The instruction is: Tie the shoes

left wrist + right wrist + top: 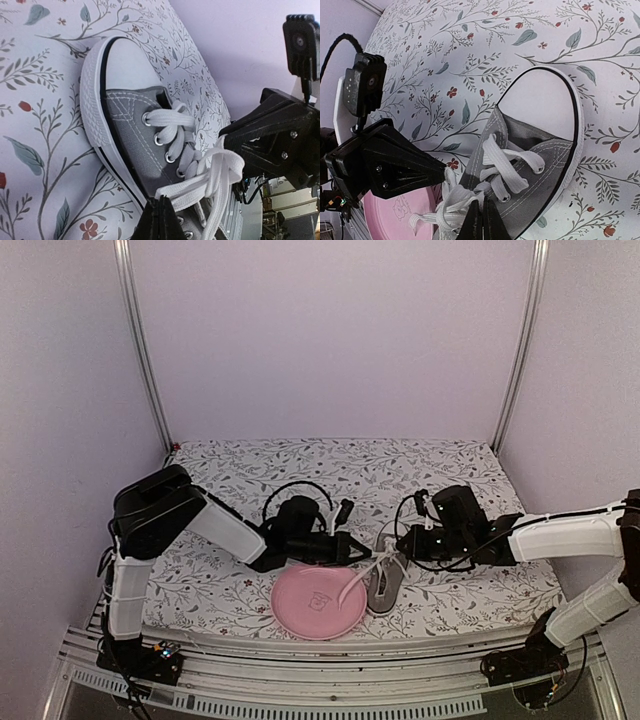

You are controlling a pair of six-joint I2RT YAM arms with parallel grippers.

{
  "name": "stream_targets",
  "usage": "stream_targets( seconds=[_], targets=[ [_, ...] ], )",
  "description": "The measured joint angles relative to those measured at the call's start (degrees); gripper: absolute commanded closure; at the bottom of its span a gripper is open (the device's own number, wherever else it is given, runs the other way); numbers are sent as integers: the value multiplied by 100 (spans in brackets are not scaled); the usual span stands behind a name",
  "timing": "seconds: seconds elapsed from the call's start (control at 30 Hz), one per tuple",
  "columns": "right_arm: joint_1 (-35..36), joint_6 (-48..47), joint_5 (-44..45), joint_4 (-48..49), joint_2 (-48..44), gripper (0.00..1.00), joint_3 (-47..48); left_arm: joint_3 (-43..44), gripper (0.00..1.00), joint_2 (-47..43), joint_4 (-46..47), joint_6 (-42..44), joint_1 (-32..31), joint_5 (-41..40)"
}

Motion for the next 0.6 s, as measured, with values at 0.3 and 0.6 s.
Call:
stream_targets(
  seconds=[0.3, 0.6],
  targets=[
    [-199, 164, 0, 52, 13, 98, -136, -284, 100, -166, -15, 0, 17, -251],
    [-363, 275, -37, 107, 94, 98, -262, -542, 100, -385, -22, 0, 94, -535]
  ],
)
